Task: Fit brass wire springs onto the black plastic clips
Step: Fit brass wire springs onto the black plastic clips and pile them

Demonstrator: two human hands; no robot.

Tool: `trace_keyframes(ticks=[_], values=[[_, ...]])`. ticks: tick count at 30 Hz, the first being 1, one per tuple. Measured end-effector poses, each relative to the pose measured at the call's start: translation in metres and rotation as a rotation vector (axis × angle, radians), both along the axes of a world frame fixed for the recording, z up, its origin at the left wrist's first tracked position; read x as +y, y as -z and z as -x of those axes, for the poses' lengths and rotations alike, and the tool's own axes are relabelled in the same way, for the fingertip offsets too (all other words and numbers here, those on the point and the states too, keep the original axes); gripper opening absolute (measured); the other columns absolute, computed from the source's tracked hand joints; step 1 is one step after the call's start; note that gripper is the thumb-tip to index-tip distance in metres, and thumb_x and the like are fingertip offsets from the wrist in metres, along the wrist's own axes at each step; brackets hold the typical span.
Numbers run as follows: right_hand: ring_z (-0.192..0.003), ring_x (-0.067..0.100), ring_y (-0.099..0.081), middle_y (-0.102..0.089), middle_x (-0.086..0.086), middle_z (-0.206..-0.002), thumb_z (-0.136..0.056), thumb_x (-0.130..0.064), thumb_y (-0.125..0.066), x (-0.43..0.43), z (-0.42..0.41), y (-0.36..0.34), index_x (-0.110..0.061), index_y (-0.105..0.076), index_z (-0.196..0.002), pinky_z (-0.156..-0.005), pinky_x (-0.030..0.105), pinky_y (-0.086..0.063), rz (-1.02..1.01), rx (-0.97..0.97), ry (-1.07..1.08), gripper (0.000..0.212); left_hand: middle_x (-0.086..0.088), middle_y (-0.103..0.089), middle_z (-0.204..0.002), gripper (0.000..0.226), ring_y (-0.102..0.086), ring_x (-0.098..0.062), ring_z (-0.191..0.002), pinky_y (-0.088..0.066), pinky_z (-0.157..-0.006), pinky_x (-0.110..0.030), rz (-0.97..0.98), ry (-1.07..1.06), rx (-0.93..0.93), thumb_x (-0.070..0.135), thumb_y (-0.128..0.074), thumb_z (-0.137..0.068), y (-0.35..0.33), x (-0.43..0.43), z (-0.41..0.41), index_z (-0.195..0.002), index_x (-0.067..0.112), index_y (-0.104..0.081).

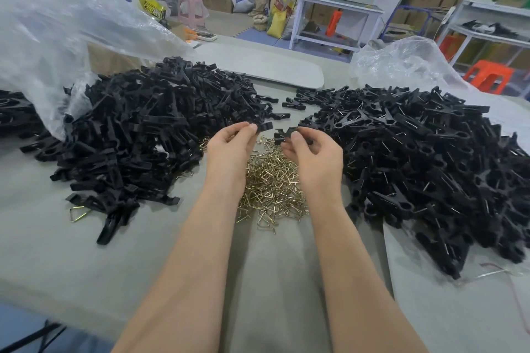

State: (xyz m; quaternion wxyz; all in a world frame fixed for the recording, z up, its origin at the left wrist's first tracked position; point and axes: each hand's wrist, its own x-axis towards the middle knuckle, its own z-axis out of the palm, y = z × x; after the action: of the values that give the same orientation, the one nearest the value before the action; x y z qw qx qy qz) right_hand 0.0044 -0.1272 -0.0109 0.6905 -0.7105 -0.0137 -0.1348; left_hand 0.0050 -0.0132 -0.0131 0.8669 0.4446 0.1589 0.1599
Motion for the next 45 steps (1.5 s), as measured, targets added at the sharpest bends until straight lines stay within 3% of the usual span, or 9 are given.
trace_keyframes(ticks=[4, 11, 14, 17, 21, 24, 27, 36, 45], values=[[-0.06, 0.004, -0.065, -0.068, 0.005, -0.079, -0.091, -0.007, -0.06, 0.008, 0.0, 0.004, -0.016, -0.061, -0.099, -0.063, 0.02, -0.053, 0.0, -0.031, 0.018, 0.012, -0.005, -0.067, -0.092, 0.011, -0.059, -0.012, -0.084, -0.046, -0.075, -0.018, -0.296, 0.009, 0.04, 0.009, -0.066, -0.084, 0.005, -0.008, -0.001, -0.084, 0.019, -0.069], [-0.073, 0.009, -0.067, -0.07, 0.007, -0.085, -0.092, -0.009, -0.059, 0.012, 0.001, 0.008, -0.021, -0.064, -0.087, -0.067, 0.02, -0.053, -0.131, -0.009, -0.038, 0.013, 0.004, -0.067, -0.076, 0.012, -0.061, -0.011, -0.077, -0.051, -0.081, -0.03, -0.468, 0.087, -0.032, 0.01, -0.065, -0.087, 0.007, -0.015, 0.002, -0.079, 0.018, -0.066], [-0.073, 0.01, -0.066, -0.068, 0.007, -0.086, -0.092, -0.006, -0.056, 0.011, -0.001, 0.009, -0.022, -0.061, -0.087, -0.069, 0.024, -0.052, -0.078, -0.009, -0.033, 0.018, 0.006, -0.066, -0.086, 0.011, -0.062, -0.003, -0.078, -0.051, -0.076, -0.019, -0.58, 0.052, -0.052, 0.01, -0.066, -0.086, 0.007, -0.014, 0.002, -0.093, 0.017, -0.061], [-0.089, 0.02, -0.067, -0.067, 0.004, -0.09, -0.091, -0.007, -0.058, 0.011, 0.0, 0.009, -0.025, -0.056, -0.093, -0.084, 0.038, -0.054, -0.028, -0.018, -0.025, 0.018, 0.005, -0.067, -0.094, 0.015, -0.06, 0.001, -0.083, -0.047, -0.07, -0.007, -0.72, -0.017, -0.057, 0.014, -0.063, -0.089, 0.005, -0.015, 0.002, -0.104, 0.014, -0.063], [-0.099, 0.022, -0.065, -0.067, 0.006, -0.097, -0.091, -0.005, -0.059, 0.012, 0.0, 0.008, -0.015, -0.056, -0.109, -0.091, 0.041, -0.053, -0.034, -0.004, -0.022, 0.02, 0.008, -0.066, -0.094, 0.019, -0.059, 0.004, -0.079, -0.042, -0.066, -0.001, -0.823, -0.005, -0.065, 0.015, -0.059, -0.092, 0.003, -0.015, 0.004, -0.109, 0.016, -0.067], [-0.097, 0.019, -0.067, -0.066, 0.0, -0.095, -0.091, -0.004, -0.058, 0.01, 0.001, 0.005, -0.014, -0.058, -0.109, -0.087, 0.031, -0.055, -0.049, -0.006, -0.035, 0.02, 0.009, -0.065, -0.087, 0.021, -0.061, -0.009, -0.083, -0.051, -0.084, -0.019, -0.795, 0.068, -0.076, 0.01, -0.057, -0.092, 0.002, -0.014, 0.005, -0.102, 0.027, -0.064], [-0.094, 0.003, -0.065, -0.067, -0.005, -0.096, -0.091, -0.007, -0.06, 0.006, 0.001, 0.004, -0.017, -0.062, -0.107, -0.086, 0.019, -0.052, -0.013, -0.015, -0.028, 0.019, -0.001, -0.068, -0.097, 0.023, -0.064, -0.016, -0.097, -0.051, -0.093, -0.033, -0.595, 0.078, -0.059, 0.006, -0.057, -0.092, 0.001, -0.012, 0.005, -0.103, 0.025, -0.063], [-0.096, 0.016, -0.068, -0.071, 0.003, -0.098, -0.088, -0.005, -0.062, 0.004, 0.002, 0.003, -0.022, -0.065, -0.094, -0.093, 0.036, -0.053, 0.054, -0.004, -0.066, 0.019, 0.008, -0.067, -0.089, 0.02, -0.061, 0.003, -0.081, -0.047, -0.07, -0.007, -0.565, 0.119, -0.081, 0.003, -0.063, -0.088, 0.004, -0.008, 0.004, -0.101, 0.018, -0.065], [-0.098, 0.024, -0.066, -0.069, 0.006, -0.096, -0.089, -0.004, -0.061, 0.003, 0.0, 0.002, -0.025, -0.063, -0.089, -0.092, 0.04, -0.053, -0.001, 0.005, -0.045, 0.021, 0.011, -0.067, -0.09, 0.019, -0.061, 0.005, -0.081, -0.047, -0.067, -0.007, -0.576, 0.138, -0.092, 0.007, -0.065, -0.087, 0.002, -0.008, 0.005, -0.099, 0.021, -0.064]])
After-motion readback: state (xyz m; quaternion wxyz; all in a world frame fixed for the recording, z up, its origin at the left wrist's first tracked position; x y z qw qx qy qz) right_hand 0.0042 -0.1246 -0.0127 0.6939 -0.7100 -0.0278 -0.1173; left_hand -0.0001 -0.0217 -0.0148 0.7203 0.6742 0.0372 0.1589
